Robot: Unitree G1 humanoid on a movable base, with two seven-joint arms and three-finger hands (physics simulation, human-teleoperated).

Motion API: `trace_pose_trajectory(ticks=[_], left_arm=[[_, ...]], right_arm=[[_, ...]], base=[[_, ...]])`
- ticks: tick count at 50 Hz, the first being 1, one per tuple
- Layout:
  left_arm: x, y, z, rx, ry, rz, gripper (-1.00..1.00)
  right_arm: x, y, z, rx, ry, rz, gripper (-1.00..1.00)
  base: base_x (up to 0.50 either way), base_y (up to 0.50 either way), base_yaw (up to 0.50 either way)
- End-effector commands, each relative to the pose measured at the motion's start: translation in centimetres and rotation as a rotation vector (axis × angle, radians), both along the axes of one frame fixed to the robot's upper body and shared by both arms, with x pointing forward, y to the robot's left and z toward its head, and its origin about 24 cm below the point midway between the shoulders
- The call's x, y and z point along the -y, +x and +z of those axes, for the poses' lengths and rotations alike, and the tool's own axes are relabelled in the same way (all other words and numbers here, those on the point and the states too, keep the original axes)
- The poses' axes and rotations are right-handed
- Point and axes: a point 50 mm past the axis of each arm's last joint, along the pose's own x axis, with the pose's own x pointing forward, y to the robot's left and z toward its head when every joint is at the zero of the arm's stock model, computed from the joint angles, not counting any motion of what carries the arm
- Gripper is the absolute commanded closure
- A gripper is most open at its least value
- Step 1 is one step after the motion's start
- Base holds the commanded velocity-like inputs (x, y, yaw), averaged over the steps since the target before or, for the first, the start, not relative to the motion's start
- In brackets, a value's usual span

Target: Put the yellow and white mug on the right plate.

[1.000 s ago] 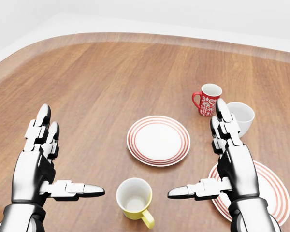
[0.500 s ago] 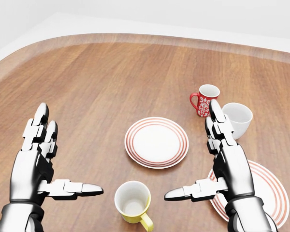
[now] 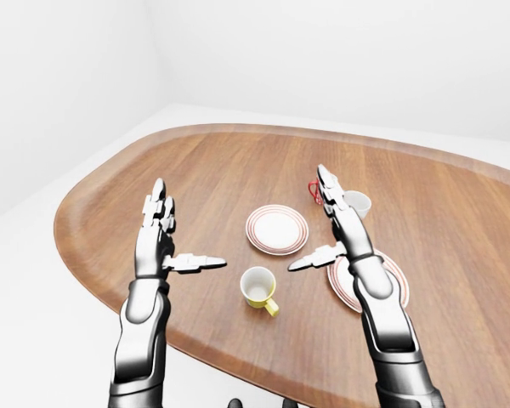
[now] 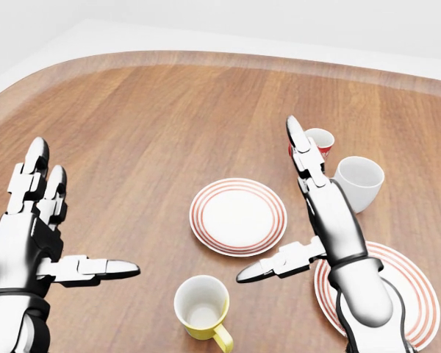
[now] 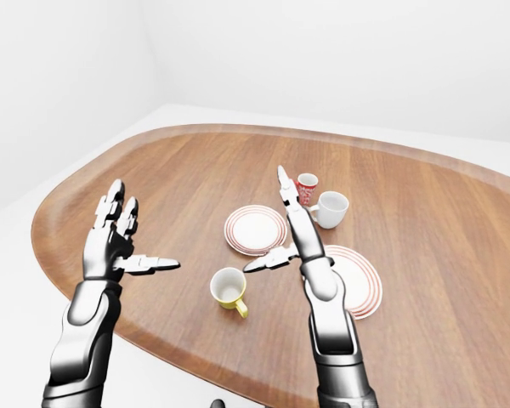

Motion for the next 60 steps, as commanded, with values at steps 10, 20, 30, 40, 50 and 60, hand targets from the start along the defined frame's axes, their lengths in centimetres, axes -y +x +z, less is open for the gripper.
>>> trace_pose_trajectory(ticks=[10,20,30,40,50,60], left_arm=[[-1.2,0.6,0.8,0.025,-0.01,0.033,-1.0],[-1.3,0.7,0.6,0.016,-0.008,0.036,-1.0],[-1.6,0.8,0.9,0.027,-0.007,0.043,-1.0],[-2.6,1.3,1.4,0.04,-0.007,0.07,-1.0],[-2.9,1.4,1.6,0.047,-0.011,0.08,-1.0],[-3.0,1.4,1.7,0.051,-0.015,0.081,-1.0]], right_arm=[[-2.3,1.1,2.3,0.102,-0.236,0.01,-1.0],[-3.8,0.9,1.8,0.109,-0.379,-0.001,-1.0],[-5.0,0.4,0.9,0.091,-0.461,0.01,-1.0],[-5.6,0.4,-0.3,0.061,-0.526,-0.003,-1.0],[-5.9,0.4,-1.5,0.044,-0.598,-0.033,-1.0],[-6.1,0.6,-2.3,0.03,-0.63,-0.042,-1.0]], base=[[0.0,0.0,0.0],[0.0,0.0,0.0],[0.0,0.0,0.0],[0.0,0.0,0.0],[0.0,0.0,0.0],[0.0,0.0,0.0]])
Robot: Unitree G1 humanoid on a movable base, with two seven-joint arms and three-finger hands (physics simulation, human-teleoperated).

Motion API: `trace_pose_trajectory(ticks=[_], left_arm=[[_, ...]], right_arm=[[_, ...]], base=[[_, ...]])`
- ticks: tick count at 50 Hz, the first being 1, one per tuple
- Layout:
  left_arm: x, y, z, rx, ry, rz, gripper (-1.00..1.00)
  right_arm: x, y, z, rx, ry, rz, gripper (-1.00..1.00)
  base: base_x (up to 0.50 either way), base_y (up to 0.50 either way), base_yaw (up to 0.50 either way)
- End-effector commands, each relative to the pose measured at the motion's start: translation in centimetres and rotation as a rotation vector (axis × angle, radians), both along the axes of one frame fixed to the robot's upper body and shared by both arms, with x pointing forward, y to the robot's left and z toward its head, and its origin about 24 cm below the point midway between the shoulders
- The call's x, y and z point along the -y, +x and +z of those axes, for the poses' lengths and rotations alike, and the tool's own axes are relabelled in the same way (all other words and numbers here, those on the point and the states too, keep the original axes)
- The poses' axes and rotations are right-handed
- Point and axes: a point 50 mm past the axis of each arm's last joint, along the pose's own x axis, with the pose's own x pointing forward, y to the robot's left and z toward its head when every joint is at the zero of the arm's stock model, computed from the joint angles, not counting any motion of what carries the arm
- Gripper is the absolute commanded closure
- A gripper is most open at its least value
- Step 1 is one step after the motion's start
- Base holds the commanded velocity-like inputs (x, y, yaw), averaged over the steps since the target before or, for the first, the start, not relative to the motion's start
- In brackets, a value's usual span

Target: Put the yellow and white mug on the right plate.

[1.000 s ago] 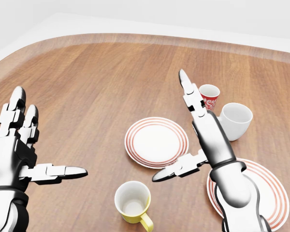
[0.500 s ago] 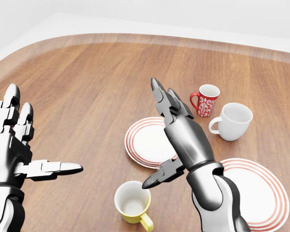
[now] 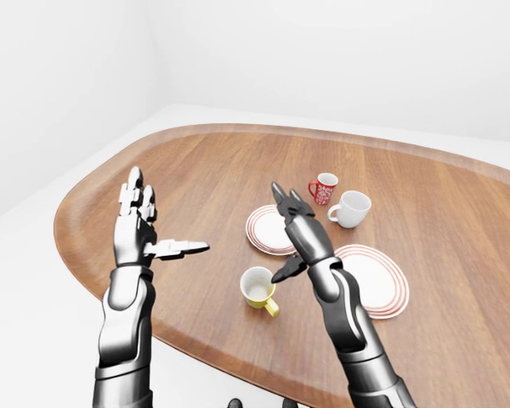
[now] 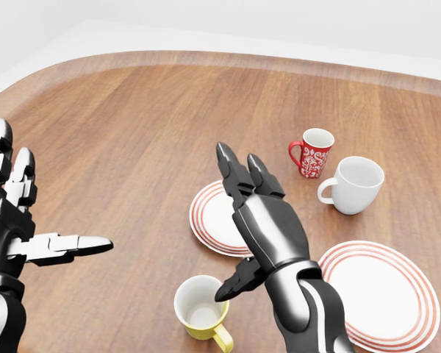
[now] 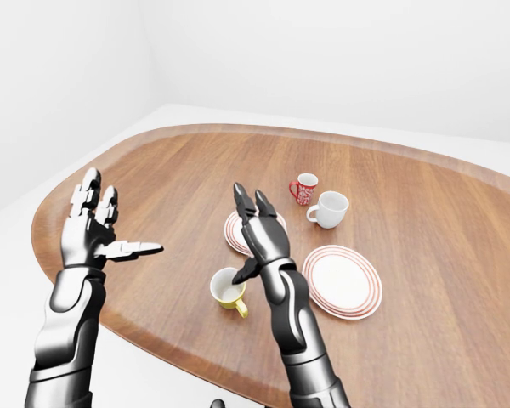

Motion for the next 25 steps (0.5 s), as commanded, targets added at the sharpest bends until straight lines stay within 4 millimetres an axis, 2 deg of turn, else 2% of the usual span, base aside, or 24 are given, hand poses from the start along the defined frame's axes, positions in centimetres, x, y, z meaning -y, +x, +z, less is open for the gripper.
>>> trace_pose_trajectory(ticks=[1,25], left_arm=[[-0.2,0.0,0.3,0.011,-0.004,0.006,-1.0],[-0.8,0.0,1.5,0.061,-0.015,0.014,-1.0]], right_arm=[[-0.3,0.3,-1.3,-0.021,-0.05,-0.024,-1.0],[-2.1,1.3,-2.0,-0.06,-0.031,0.012,-1.0]], base=[[0.0,0.0,0.0],[0.0,0.0,0.0]])
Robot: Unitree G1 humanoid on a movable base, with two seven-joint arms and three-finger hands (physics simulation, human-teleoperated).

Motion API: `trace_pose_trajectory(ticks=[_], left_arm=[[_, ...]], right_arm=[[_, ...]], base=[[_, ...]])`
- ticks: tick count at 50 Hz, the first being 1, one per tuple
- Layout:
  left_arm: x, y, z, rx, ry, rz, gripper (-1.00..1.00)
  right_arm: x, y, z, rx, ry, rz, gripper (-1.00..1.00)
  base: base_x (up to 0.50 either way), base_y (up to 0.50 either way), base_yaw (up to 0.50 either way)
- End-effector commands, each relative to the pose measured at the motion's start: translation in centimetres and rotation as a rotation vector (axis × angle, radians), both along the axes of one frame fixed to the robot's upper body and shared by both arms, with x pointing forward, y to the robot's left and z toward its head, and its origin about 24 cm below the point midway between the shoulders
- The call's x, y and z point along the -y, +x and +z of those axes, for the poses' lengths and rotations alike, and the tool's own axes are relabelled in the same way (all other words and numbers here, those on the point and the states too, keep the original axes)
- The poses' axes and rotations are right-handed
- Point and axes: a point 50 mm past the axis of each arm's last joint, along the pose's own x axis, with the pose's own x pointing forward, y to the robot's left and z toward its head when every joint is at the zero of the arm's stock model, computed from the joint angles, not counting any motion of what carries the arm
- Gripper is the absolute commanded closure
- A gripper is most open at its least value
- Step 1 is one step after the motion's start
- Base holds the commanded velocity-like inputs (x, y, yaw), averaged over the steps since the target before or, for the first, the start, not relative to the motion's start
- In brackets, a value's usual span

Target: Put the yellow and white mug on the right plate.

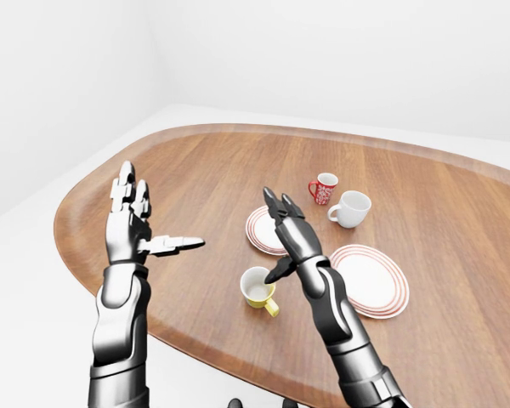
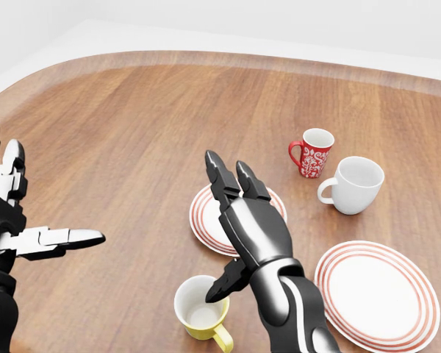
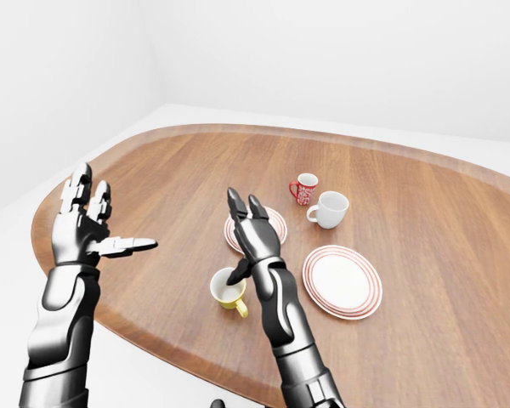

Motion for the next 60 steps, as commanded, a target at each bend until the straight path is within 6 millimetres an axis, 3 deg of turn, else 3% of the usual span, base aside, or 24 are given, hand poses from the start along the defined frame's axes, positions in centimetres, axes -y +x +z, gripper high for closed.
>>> trace_pose_trajectory(ticks=[1,22,60], left_arm=[[-0.3,-0.1,0.7,0.03,-0.004,0.005,-1.0],[-0.6,-0.2,1.2,0.05,-0.003,0.011,-1.0],[-0.7,-0.1,1.7,0.067,-0.001,0.014,-1.0]], right_arm=[[-0.8,0.3,-0.6,-0.021,-0.006,0.012,-1.0],[-1.3,0.5,-3.7,-0.082,-0.078,-0.02,-1.0],[-2.8,-0.6,-6.1,-0.149,-0.039,0.034,-1.0]], base=[[0.0,0.0,0.0],[0.0,0.0,0.0],[0.0,0.0,0.0]])
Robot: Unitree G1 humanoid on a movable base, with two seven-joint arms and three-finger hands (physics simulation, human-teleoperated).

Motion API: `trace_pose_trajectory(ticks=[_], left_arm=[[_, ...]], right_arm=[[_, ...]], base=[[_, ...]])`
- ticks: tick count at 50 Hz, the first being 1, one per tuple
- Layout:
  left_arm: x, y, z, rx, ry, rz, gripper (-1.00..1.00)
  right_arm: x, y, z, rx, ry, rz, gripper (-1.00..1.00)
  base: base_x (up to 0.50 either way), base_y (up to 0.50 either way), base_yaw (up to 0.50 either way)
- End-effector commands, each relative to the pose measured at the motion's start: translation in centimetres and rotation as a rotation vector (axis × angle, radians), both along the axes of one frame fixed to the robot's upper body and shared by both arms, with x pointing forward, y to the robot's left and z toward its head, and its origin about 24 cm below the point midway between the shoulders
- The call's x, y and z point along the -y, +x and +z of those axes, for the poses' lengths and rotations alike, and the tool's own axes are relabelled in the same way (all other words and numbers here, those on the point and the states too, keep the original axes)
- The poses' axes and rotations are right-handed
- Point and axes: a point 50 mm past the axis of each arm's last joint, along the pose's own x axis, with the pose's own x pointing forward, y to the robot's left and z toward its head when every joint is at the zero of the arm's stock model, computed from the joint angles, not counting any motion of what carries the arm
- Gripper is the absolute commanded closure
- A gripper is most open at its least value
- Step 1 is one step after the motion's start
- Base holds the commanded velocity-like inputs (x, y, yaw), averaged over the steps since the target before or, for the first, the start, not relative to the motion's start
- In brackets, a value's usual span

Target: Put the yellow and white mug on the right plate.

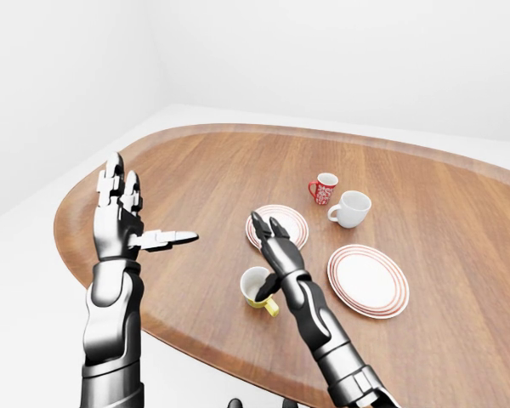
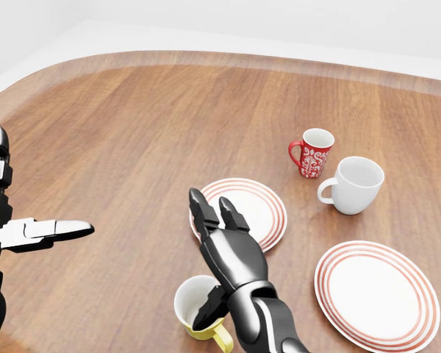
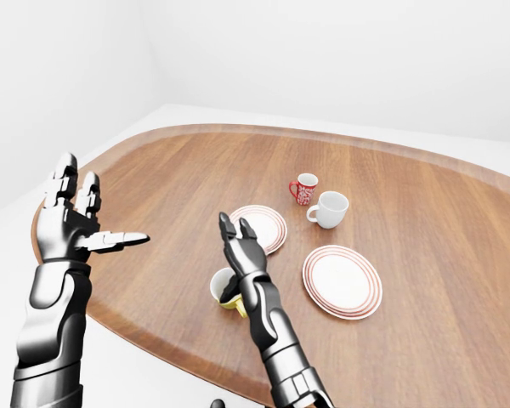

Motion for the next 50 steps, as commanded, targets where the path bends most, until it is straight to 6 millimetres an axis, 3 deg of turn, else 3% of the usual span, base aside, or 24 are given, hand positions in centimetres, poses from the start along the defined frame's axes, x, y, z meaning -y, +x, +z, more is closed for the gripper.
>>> trace_pose_trajectory(ticks=[1,19,50], left_arm=[[-0.1,0.0,0.1,0.005,0.0,0.001,-1.0],[0.0,0.0,0.0,0.0,-0.001,-0.001,-1.0],[0.1,-0.1,0.0,0.002,0.003,-0.002,-1.0]], right_arm=[[-0.5,-0.5,-1.0,-0.027,0.005,0.018,-1.0],[-1.1,-1.9,-2.5,-0.052,-0.012,0.048,-1.0],[-0.8,-2.2,-5.2,-0.091,-0.045,0.04,-1.0]], base=[[0.0,0.0,0.0],[0.0,0.0,0.0],[0.0,0.0,0.0]])
